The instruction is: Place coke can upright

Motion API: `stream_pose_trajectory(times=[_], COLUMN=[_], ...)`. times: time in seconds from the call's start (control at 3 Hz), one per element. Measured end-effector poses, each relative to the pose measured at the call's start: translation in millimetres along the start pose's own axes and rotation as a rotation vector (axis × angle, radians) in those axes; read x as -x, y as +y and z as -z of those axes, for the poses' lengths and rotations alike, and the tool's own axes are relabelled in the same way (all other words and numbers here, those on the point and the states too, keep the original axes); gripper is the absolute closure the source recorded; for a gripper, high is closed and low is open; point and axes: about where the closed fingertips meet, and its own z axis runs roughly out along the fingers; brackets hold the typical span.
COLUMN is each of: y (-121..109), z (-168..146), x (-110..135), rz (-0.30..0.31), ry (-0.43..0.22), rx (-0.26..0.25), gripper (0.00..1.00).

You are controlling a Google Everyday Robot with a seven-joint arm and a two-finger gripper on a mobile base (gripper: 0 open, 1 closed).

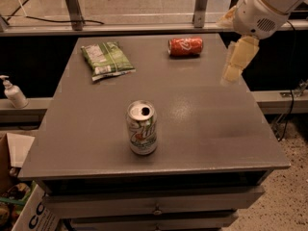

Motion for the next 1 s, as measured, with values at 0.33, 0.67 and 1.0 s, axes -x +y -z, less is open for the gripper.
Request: stream_pose_trajectory(times=[0.33, 0.67, 1.0], y=[-48.4, -48.4, -52.7], z=[-32.5, -32.6, -35.7], x=[7.6, 7.6, 5.7], rz=[-0.032, -0.032, -0.037], ry=[-0.001, -0.001, -0.016], rx=[-0.063, -0.063, -0.082], gripper=[0.00, 0.00, 0.00])
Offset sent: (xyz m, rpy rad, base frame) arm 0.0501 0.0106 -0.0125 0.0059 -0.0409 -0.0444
